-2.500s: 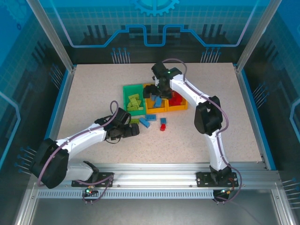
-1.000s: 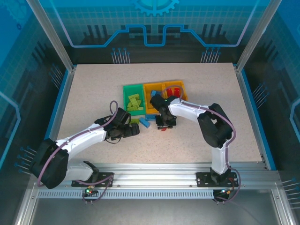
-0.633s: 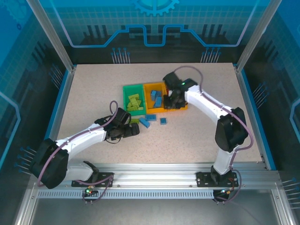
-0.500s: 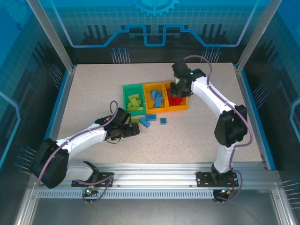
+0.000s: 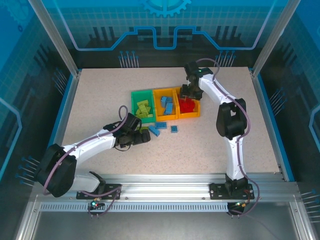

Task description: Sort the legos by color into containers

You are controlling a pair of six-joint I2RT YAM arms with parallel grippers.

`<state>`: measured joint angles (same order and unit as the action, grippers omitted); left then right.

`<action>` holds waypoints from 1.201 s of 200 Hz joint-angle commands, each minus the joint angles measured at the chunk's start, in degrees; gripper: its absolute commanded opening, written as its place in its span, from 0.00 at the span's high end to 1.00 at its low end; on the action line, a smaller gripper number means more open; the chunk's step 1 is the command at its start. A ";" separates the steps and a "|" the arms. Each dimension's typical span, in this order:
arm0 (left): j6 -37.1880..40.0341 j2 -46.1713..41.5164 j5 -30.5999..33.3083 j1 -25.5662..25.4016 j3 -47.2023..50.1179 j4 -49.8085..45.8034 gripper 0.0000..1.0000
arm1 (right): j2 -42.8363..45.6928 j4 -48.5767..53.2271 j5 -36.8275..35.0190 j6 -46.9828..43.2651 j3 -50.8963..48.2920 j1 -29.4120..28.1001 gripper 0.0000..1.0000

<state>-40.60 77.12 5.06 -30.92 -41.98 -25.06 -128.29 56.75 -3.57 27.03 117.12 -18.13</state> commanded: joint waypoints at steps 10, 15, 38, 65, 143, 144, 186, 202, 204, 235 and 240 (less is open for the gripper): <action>-0.96 0.94 -1.07 -0.38 -1.24 0.19 0.01 | 2.77 1.15 3.69 -2.43 0.37 -0.29 0.18; -1.04 0.93 -1.09 -0.40 -1.19 0.32 0.01 | 4.17 0.30 3.91 -2.86 -1.20 -0.72 0.17; -1.48 0.84 -0.54 -0.39 -0.98 0.49 0.01 | 11.70 -4.09 3.16 -4.82 -10.38 -3.84 0.11; -2.33 -0.24 1.05 -0.42 -0.81 0.60 0.01 | 18.83 -7.55 2.32 -6.64 -21.61 -8.58 0.11; -2.98 -1.96 1.80 -0.37 0.57 -0.32 0.01 | 20.12 -11.41 0.01 1.61 -36.02 -16.46 0.18; -2.99 -2.01 1.80 -0.33 0.62 -0.29 0.01 | 20.02 -11.40 -0.05 1.70 -36.01 -16.48 0.18; -2.99 -3.90 2.40 -0.33 1.42 -0.91 0.01 | 14.15 -10.27 -2.08 2.10 -31.25 -18.49 0.19; -2.99 -4.30 2.67 -0.33 1.53 -1.31 0.01 | 12.16 -9.35 -2.70 2.33 -29.78 -18.65 0.21; -2.99 -4.34 2.72 -0.32 1.59 -1.33 0.01 | 11.92 -9.37 -2.74 2.31 -29.61 -18.62 0.22; -2.95 -4.88 3.07 -0.31 1.90 -1.40 0.01 | 9.96 -9.00 -3.45 1.86 -28.63 -18.78 0.30; -2.91 -4.83 3.13 -0.37 1.90 -1.49 0.01 | 9.75 -8.77 -3.53 1.66 -28.44 -18.78 0.33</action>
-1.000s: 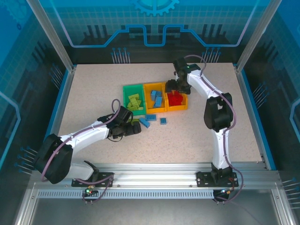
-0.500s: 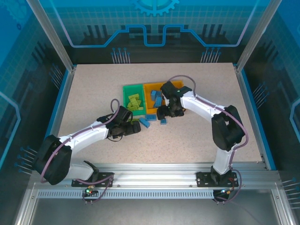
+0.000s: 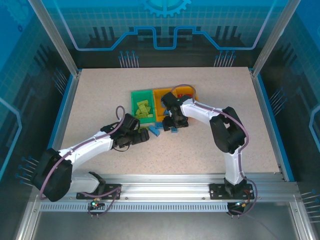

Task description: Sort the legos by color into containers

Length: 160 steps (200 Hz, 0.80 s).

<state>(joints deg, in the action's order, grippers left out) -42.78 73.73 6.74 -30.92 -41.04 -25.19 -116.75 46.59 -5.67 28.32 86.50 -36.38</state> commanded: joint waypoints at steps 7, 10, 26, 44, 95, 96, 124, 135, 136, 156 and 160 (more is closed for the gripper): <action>-0.66 -1.41 1.52 -0.36 0.88 -1.48 0.01 | -2.11 1.61 -1.64 0.25 2.18 -0.53 0.36; -0.59 -1.36 1.64 -0.33 0.82 -1.50 0.01 | -2.20 1.70 -1.75 0.25 2.20 -0.63 0.37; -0.38 -1.32 2.00 -0.28 0.56 -1.75 0.01 | -2.81 1.91 -2.04 0.00 1.88 -0.62 0.46; -0.04 -1.14 2.31 -0.28 0.19 -2.05 0.01 | -3.13 1.85 -2.22 0.14 1.22 -0.62 0.56; 0.45 -0.79 3.06 -0.01 -0.54 -2.76 0.01 | 2.15 2.25 -2.05 0.52 0.15 -1.37 0.70; 0.44 -0.79 3.03 0.03 -0.54 -2.76 0.01 | 2.32 2.31 -2.06 0.52 0.24 -1.39 0.70; 0.76 0.02 3.00 0.26 -1.05 -2.74 0.01 | 6.01 3.60 -2.40 0.17 3.19 -1.41 0.71; 1.09 0.79 3.35 0.34 -1.89 -3.43 0.01 | 6.44 4.24 -2.60 -0.21 5.69 -1.04 0.71; 1.15 0.88 3.40 0.34 -1.96 -3.45 0.01 | 6.44 4.27 -2.64 -0.25 5.91 -1.01 0.71; 2.08 2.66 4.01 0.28 -3.56 -3.89 0.01 | 4.76 5.16 -2.94 -0.80 12.04 0.39 0.71; 2.24 3.20 4.02 0.32 -3.91 -3.90 0.01 | 4.02 5.61 -2.99 -0.90 13.44 0.71 0.71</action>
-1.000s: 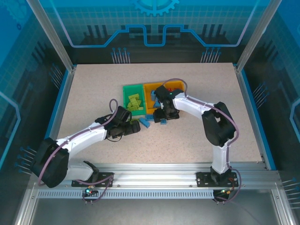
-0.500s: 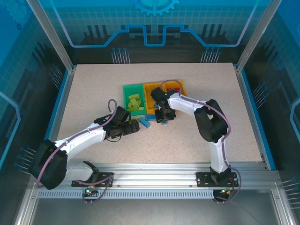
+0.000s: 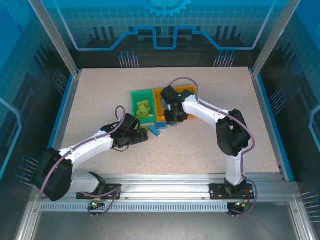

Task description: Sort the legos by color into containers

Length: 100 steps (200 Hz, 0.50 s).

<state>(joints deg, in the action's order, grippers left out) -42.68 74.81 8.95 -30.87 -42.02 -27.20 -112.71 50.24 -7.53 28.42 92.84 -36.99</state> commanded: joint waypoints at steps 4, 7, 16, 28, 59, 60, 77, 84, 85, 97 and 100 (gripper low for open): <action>2.36 2.47 1.90 0.26 -3.26 -1.89 0.01 | -0.87 2.34 -1.19 -1.15 8.69 1.71 0.71; 2.48 2.79 1.94 0.25 -3.58 -1.93 0.01 | -1.54 2.66 -1.31 -1.22 9.78 1.93 0.71; 2.75 3.59 1.99 0.25 -4.36 -1.98 0.01 | -3.88 3.47 -1.64 -1.56 13.30 2.60 0.71; 3.10 4.60 2.28 0.22 -5.08 -2.08 0.01 | -7.65 4.60 -1.07 -1.67 18.16 3.60 0.70; 4.79 6.37 3.03 0.20 -6.36 -2.20 0.01 | -16.26 7.65 0.77 -1.18 29.60 5.51 0.69; 4.88 6.39 3.11 0.25 -6.43 -2.22 0.01 | -16.51 7.66 0.77 -1.22 29.86 5.56 0.68; 6.35 7.45 3.88 0.29 -7.00 -2.33 0.01 | -19.24 8.62 1.52 -1.48 33.63 6.21 0.62; 7.06 8.17 4.01 0.32 -7.43 -2.33 0.01 | -19.93 8.95 1.92 -1.57 34.70 6.40 0.58; 7.12 8.25 4.03 0.35 -7.49 -2.33 0.01 | -20.01 8.98 1.96 -1.55 34.83 6.49 0.58; 8.13 9.92 3.98 0.30 -8.61 -2.34 0.01 | -20.27 9.00 2.71 -1.95 35.48 6.72 0.39; 8.33 10.33 3.97 0.29 -8.89 -2.38 0.01 | -20.32 8.96 2.81 -2.08 35.39 6.79 0.35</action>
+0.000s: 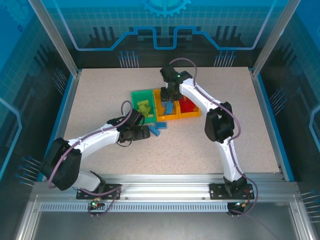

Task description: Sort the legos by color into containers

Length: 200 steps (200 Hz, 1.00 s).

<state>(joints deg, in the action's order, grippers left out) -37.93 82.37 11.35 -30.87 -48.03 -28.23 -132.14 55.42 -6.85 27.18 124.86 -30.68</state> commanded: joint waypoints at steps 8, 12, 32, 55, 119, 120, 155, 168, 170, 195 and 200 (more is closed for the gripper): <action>4.15 4.02 1.69 0.29 -3.76 -1.31 0.01 | -0.75 3.37 2.75 -1.19 3.01 0.44 0.30; 4.47 4.73 1.64 0.32 -4.17 -1.24 0.01 | -0.41 3.04 3.14 -1.44 2.65 0.37 0.28; 5.45 7.94 2.17 0.51 -6.30 -0.78 0.01 | 2.26 0.92 3.87 -2.37 -0.78 0.01 0.13; 5.87 10.88 1.68 1.29 -8.07 -0.07 0.01 | 5.94 -0.21 3.45 -2.91 -5.29 -0.83 0.11; 6.44 12.36 -0.24 1.70 -8.12 2.25 0.01 | 23.38 -9.17 0.15 -5.14 -33.64 -5.16 0.29; 6.50 12.37 -0.35 1.74 -8.17 2.27 0.01 | 23.62 -9.18 0.03 -4.95 -33.94 -5.13 0.29; 7.53 14.17 -0.72 1.73 -8.92 2.90 0.02 | 31.40 -11.65 -0.32 -2.44 -43.66 -2.37 0.29; 8.16 15.35 -0.51 1.77 -9.48 2.92 0.03 | 33.02 -11.29 -0.52 -2.47 -45.01 -1.25 0.29; 8.23 15.54 -0.54 1.73 -9.57 2.92 0.03 | 33.18 -11.12 -0.53 -2.48 -45.20 -0.99 0.29; 9.19 17.28 -0.16 1.70 -10.75 2.30 0.04 | 34.91 -10.42 -1.04 -2.51 -46.65 0.80 0.27; 9.32 17.49 -0.11 1.70 -10.96 2.30 0.04 | 35.16 -10.52 -1.02 -2.50 -46.87 1.13 0.27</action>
<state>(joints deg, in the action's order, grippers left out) -30.85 97.97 11.53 -29.41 -57.01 -25.56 -99.63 45.71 -6.90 23.90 79.44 -31.03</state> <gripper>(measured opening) 0.966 0.722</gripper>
